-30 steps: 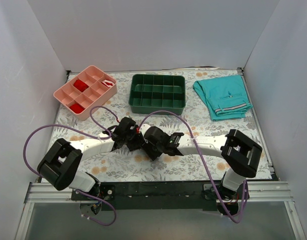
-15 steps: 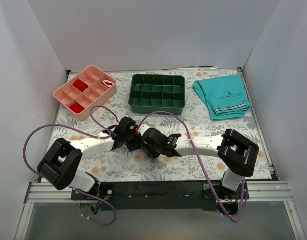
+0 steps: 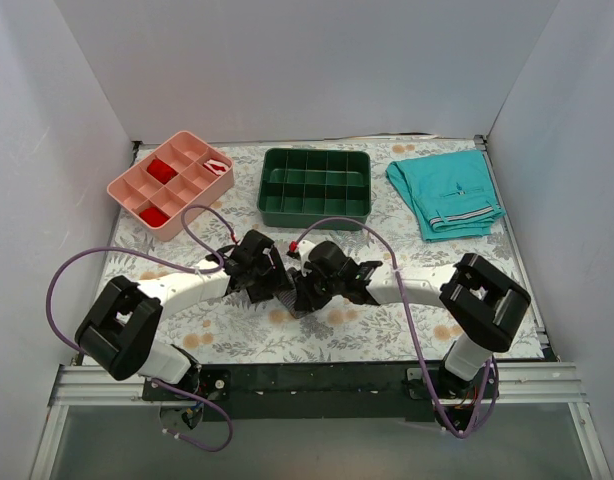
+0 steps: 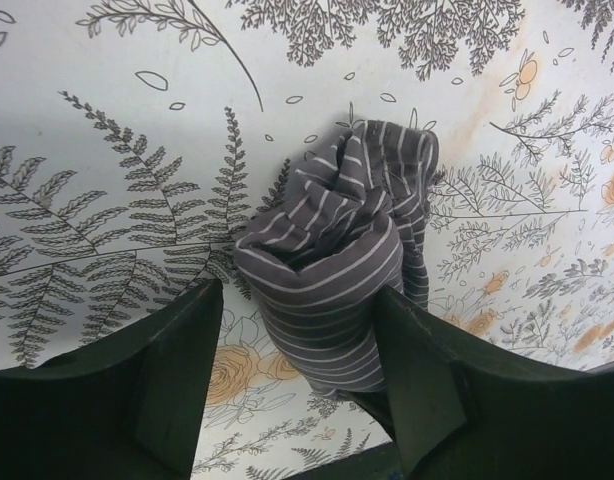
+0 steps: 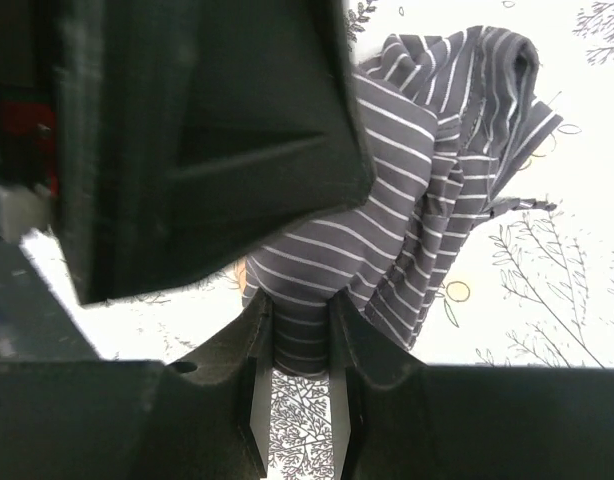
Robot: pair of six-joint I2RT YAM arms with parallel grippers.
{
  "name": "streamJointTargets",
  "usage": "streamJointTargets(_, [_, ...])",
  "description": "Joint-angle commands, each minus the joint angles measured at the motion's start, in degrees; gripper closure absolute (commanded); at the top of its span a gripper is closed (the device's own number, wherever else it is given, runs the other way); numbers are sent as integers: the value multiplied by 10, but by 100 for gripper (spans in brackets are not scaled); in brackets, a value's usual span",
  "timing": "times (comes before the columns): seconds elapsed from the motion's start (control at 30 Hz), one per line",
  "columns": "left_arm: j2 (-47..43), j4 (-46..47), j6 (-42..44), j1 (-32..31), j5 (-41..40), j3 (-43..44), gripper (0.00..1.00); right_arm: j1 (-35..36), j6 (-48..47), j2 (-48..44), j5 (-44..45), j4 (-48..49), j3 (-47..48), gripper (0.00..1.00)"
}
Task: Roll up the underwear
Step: Roll the underwear to the center of the board.
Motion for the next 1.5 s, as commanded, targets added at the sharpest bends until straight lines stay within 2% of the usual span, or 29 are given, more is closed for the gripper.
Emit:
streamJointTargets(0.0, [-21,-58,15,14,-37,18,38,-37,40,0,-145,42,-45,99])
streamJointTargets(0.33, [-120,-20,1,16,-46,-12,31,-126,122,33,-310,144,-98,99])
streamJointTargets(0.53, [-146,49,5,15,9,-68,31,-160,199,61,-381,230,-115,99])
streamJointTargets(0.67, [-149,79,5,12,32,-91,31,-172,249,71,-400,282,-131,99])
streamJointTargets(1.0, [-105,142,-18,5,32,-101,31,-175,260,82,-401,281,-134,99])
streamJointTargets(1.17, [-69,138,-24,-2,29,-83,37,-175,256,79,-400,281,-137,99])
streamJointTargets(1.37, [-53,124,-36,-4,20,-83,53,-175,232,81,-404,254,-126,98])
streamJointTargets(1.4, [-49,120,-37,-4,18,-78,59,-175,217,82,-404,233,-122,97])
streamJointTargets(1.47, [-43,109,-37,-4,14,-74,61,-175,193,79,-394,200,-105,95])
